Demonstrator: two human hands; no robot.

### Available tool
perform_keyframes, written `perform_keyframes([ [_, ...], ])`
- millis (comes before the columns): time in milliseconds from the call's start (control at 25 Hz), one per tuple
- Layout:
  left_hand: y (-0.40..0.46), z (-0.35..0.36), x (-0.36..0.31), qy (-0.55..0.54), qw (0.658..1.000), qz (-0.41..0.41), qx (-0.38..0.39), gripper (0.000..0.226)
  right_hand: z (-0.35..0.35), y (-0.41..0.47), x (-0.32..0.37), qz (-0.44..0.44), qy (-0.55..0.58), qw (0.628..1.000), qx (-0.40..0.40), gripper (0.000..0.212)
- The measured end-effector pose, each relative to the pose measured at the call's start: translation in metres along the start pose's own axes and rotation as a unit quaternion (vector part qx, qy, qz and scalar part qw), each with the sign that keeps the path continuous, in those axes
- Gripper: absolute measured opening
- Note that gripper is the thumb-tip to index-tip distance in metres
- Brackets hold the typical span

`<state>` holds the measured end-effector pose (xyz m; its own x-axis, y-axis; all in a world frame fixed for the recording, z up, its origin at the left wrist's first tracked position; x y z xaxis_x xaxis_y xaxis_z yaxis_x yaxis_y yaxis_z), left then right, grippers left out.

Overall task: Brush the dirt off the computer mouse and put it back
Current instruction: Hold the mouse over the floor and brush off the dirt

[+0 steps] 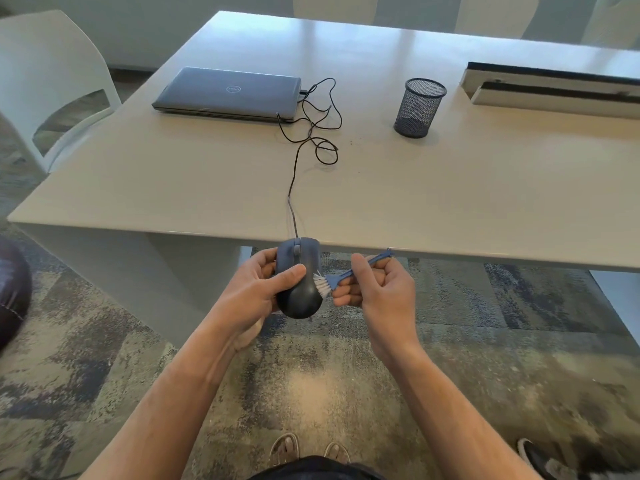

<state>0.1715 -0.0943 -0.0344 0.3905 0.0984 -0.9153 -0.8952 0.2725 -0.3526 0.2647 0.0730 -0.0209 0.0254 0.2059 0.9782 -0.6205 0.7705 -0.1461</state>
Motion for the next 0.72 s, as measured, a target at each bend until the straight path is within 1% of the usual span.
perform_keyframes([
  [200, 0.005, -0.001, -0.002, -0.013, 1.0, -0.007, -0.025, 0.058, -0.009, -0.018, -0.008, -0.009, 0.008, 1.0, -0.011, 0.019],
  [360, 0.008, -0.002, -0.006, -0.021, 0.999, -0.009, -0.041, 0.062, -0.009, -0.027, -0.017, -0.005, 0.028, 1.0, -0.012, 0.019],
  [600, 0.011, -0.001, -0.01, -0.025, 0.998, -0.004, -0.058, 0.066, 0.003, -0.045, -0.025, -0.002, 0.021, 0.999, 0.034, 0.019],
  [640, 0.011, -0.001, -0.01, -0.023, 0.998, -0.003, -0.058, 0.066, 0.002, -0.045, -0.022, -0.007, 0.022, 0.999, 0.028, 0.02],
  [720, 0.01, -0.001, -0.01, -0.023, 0.998, -0.002, -0.059, 0.066, -0.006, -0.036, -0.01, -0.031, 0.029, 0.999, -0.009, 0.021],
])
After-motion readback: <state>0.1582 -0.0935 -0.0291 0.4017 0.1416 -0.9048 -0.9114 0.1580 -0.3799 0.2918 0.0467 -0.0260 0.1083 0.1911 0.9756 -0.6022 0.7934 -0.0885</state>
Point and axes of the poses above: each hand's wrist, its own y-axis towards the middle knuckle, its own z-axis out of the palm, x = y × z, the point moved 9 cm from there along y, towards the middle knuckle, and after that the axes turned 15 degrees about -x, right-handed, at the moved point
